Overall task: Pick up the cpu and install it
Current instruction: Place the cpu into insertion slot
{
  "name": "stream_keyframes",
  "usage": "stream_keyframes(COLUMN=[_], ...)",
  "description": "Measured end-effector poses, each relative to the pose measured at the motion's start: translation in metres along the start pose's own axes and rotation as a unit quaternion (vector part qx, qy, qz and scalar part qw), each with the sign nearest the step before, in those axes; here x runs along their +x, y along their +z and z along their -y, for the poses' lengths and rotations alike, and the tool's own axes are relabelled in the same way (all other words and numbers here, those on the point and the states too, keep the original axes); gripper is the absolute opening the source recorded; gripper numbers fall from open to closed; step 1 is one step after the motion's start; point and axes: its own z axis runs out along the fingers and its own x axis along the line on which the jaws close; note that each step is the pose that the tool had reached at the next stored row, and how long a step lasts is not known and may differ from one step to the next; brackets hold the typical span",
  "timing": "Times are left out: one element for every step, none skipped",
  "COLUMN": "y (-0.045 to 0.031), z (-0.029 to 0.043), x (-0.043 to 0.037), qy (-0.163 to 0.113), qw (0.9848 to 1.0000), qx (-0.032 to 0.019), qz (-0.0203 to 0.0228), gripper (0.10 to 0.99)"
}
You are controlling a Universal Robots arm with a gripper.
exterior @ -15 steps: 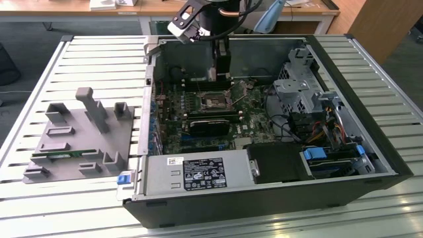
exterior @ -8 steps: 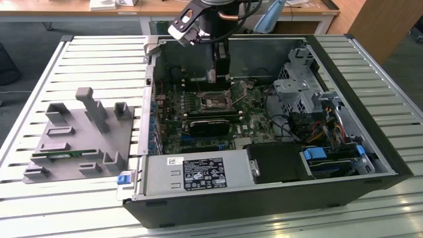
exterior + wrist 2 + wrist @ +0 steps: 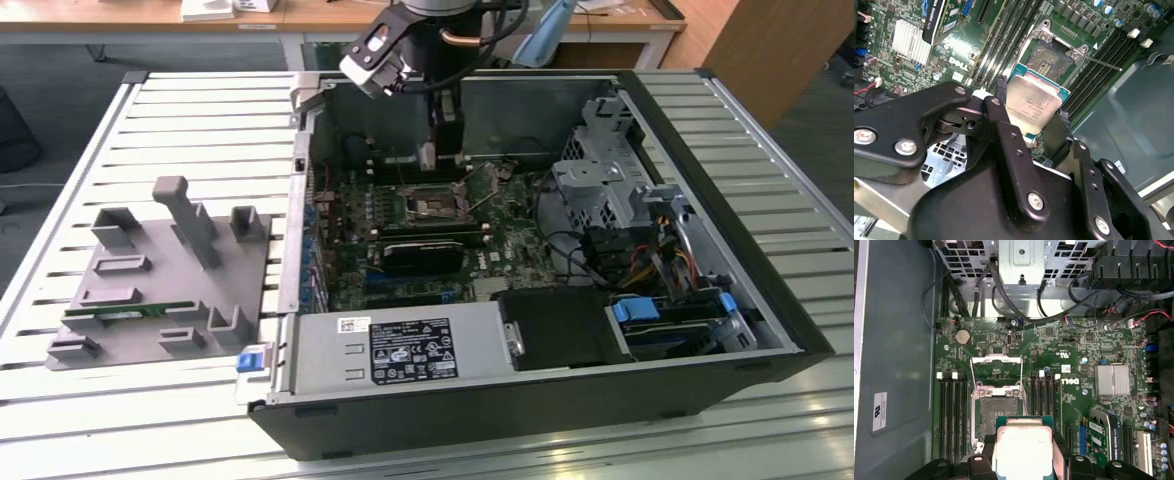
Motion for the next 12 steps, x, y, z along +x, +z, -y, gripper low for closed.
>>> stream_keyframes(y=[0.0005,0.001,0.0016,0.0022,0.0026,0.003,0.0034,0.0039,0.0045,0.005,0.0056,0.0064], z=[0.0001,0.0001,0.0002,0.0002,0.0002,0.0003,0.0003,0.0004,0.0004,0.0005,0.0005,0.0006], x=[0.0,0.0,0.0,0.0,0.0,0.0,0.0,0.0,0.0,0.0,0.0001,0.0001], qy=[0.0,0.0,0.0,0.0,0.0,0.0,0.0,0.0,0.0,0.0,0.0,0.0], qw=[1.0,1.0,1.0,1.0,1.0,1.0,1.0,1.0,1.0,1.0,1.0,1.0], qx=[0.0,0.0,0.0,0.0,0.0,0.0,0.0,0.0,0.0,0.0,0.0,0.0], qz=[0.0,0.0,0.0,0.0,0.0,0.0,0.0,0.0,-0.0001,0.0,0.0,0.0], gripper=[0.533,0.533,0.533,0.533,0.533,0.533,0.533,0.533,0.533,0.533,0.533,0.533])
